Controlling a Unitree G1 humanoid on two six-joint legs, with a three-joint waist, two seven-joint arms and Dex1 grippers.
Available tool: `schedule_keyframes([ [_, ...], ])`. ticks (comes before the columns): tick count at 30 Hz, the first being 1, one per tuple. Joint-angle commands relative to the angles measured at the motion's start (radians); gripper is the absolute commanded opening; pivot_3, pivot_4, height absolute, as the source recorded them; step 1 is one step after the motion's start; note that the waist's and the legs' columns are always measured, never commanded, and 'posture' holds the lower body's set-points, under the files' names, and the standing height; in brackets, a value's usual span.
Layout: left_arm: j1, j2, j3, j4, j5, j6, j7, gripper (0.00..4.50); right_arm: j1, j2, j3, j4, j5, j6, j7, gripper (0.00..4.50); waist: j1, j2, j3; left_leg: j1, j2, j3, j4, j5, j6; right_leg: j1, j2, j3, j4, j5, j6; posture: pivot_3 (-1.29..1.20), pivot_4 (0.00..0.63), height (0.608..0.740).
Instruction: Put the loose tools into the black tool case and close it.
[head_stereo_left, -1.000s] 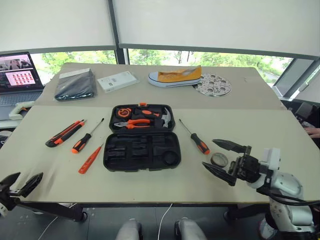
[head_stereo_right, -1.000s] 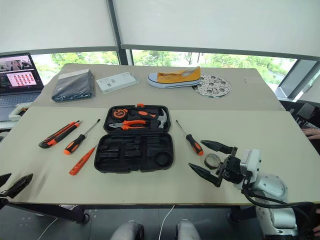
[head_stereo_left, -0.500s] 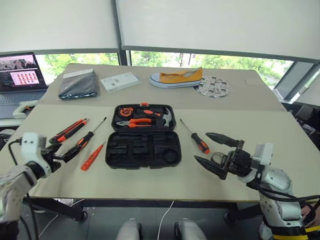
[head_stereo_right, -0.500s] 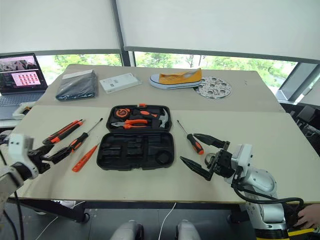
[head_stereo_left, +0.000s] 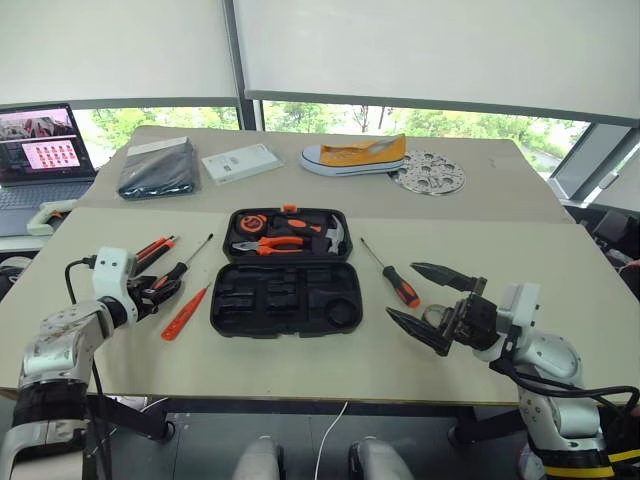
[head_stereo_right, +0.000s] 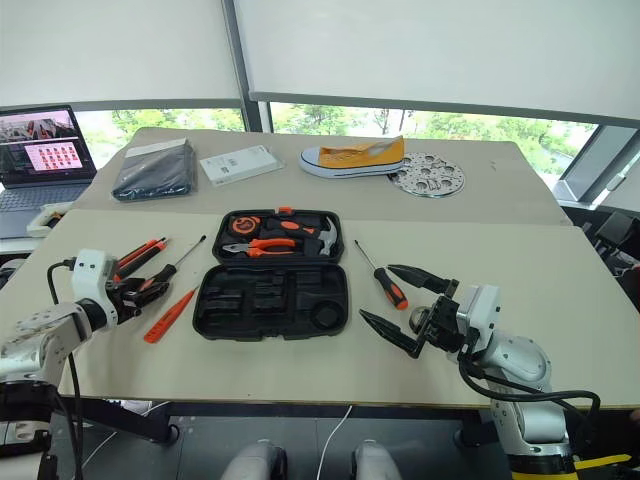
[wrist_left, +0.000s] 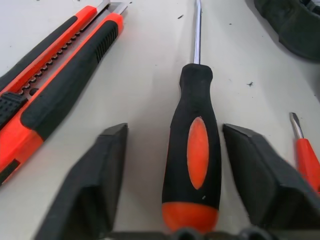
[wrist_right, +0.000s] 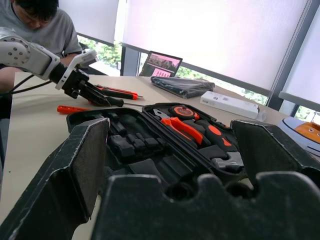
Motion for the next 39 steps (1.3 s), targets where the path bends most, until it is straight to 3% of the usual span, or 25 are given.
schedule_keyframes([
  [1, 0.001, -0.017, 0.010, 0.034, 0.009, -0.059, -0.030, 1.25, 0.001, -0.003, -0.011, -0.042, 0.004, -0.012, -0.012, 4.50, 0.000, 0.000, 0.000, 0.000, 0.000, 0.000, 0.000, 0.000, 0.000, 0.000, 0.000, 0.000, 0.000, 0.000, 0.000, 0.00, 0.150, 0.740],
  [2, 0.004, -0.018, 0.034, 0.030, -0.005, -0.094, -0.046, 0.90, 0.002, -0.004, -0.013, -0.043, 0.001, -0.015, -0.014, 4.50, 0.000, 0.000, 0.000, 0.000, 0.000, 0.000, 0.000, 0.000, 0.000, 0.000, 0.000, 0.000, 0.000, 0.000, 0.000, 0.00, 0.150, 0.740],
  [9, 0.011, -0.007, 0.139, -0.097, -0.111, -0.314, -0.256, 0.92, 0.013, -0.033, -0.095, -0.052, 0.012, -0.014, -0.055, 4.50, 0.001, -0.001, 0.001, -0.003, 0.001, 0.000, 0.000, 0.000, 0.000, -0.002, 0.000, 0.000, -0.001, 0.002, -0.003, 0.00, 0.150, 0.740],
  [14, -0.035, 0.053, -0.007, -0.187, -0.073, -0.401, -0.503, 0.92, 0.022, -0.123, -0.136, -0.012, 0.016, 0.011, -0.004, 4.50, 0.002, -0.001, 0.001, -0.003, 0.000, 0.000, 0.000, 0.000, 0.000, -0.001, 0.000, 0.000, -0.002, 0.002, -0.003, 0.00, 0.150, 0.740],
  [18, -0.162, 0.068, -0.206, -0.109, 0.099, -0.548, -0.629, 0.92, -0.023, -0.162, -0.119, 0.037, 0.002, 0.010, 0.028, 4.50, 0.001, -0.001, 0.001, -0.002, 0.000, 0.001, 0.000, 0.000, 0.000, 0.000, 0.001, 0.000, -0.002, -0.001, 0.001, 0.00, 0.150, 0.740],
  [21, -0.292, 0.043, -0.360, 0.060, 0.290, -0.719, -0.636, 0.92, -0.056, -0.175, -0.103, 0.048, 0.010, 0.015, 0.054, 4.50, -0.002, -0.001, 0.001, -0.002, 0.001, 0.001, 0.001, 0.001, -0.001, -0.001, 0.003, 0.002, -0.002, -0.001, 0.001, 0.00, 0.150, 0.740],
  [25, -0.363, 0.024, -0.424, 0.194, 0.357, -0.824, -0.655, 0.92, -0.053, -0.185, -0.110, 0.040, 0.023, 0.024, 0.067, 4.50, -0.011, -0.001, 0.001, -0.003, 0.001, 0.000, 0.000, 0.001, -0.001, -0.002, 0.005, 0.003, -0.002, 0.000, 0.001, 0.00, 0.150, 0.740],
  [34, -0.437, 0.009, -0.448, 0.384, 0.435, -0.904, -0.593, 0.92, -0.020, -0.171, -0.122, 0.026, 0.014, 0.013, 0.061, 4.50, -0.010, -0.001, 0.001, -0.004, 0.001, 0.001, 0.001, 0.000, 0.000, -0.002, 0.004, 0.003, -0.002, 0.000, 0.003, 0.00, 0.150, 0.740],
  [39, -0.460, -0.029, -0.433, 0.436, 0.408, -0.899, -0.591, 0.92, -0.026, -0.173, -0.117, 0.021, 0.018, 0.022, 0.056, 4.50, -0.011, -0.001, 0.001, -0.002, 0.001, 0.001, 0.001, 0.002, -0.001, -0.001, 0.004, 0.004, -0.001, 0.000, 0.005, 0.00, 0.150, 0.740],
])
